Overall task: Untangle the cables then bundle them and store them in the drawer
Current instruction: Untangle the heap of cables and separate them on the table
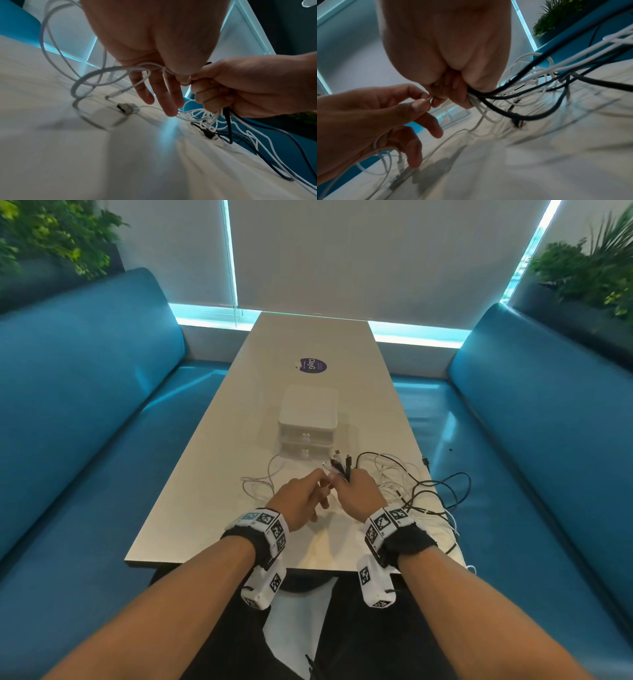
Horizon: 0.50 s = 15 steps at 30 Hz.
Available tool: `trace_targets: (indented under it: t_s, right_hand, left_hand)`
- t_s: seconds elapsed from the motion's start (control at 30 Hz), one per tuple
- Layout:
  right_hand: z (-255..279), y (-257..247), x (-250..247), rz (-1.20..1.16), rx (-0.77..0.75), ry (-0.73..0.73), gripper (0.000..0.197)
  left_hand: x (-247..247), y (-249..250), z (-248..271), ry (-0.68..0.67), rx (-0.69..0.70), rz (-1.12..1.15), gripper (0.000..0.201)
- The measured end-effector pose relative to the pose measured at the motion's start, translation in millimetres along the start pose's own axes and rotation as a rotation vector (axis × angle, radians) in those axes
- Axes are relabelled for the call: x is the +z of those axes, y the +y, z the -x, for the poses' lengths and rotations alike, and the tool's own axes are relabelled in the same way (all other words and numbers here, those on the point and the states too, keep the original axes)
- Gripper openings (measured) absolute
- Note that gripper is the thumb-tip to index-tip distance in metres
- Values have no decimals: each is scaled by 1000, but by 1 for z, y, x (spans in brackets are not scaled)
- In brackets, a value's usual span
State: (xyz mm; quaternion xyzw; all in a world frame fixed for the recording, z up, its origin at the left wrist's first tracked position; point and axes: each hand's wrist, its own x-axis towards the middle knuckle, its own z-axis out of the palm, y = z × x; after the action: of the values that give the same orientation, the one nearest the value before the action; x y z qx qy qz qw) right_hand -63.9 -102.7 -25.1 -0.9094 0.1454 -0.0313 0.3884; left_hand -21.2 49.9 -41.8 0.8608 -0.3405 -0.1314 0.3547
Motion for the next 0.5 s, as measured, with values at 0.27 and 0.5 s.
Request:
trace_targets:
  t_s: [0.27,0.5]
  right_hand:
    - [-4,11,-5,-42,123,73,31]
    - [0,0,-3,-101,29,14,30]
  left_hand:
    - [-8,-19,-3,-37,-17,-298,20]
    - [17,-1,-6,-66,27,-261,16]
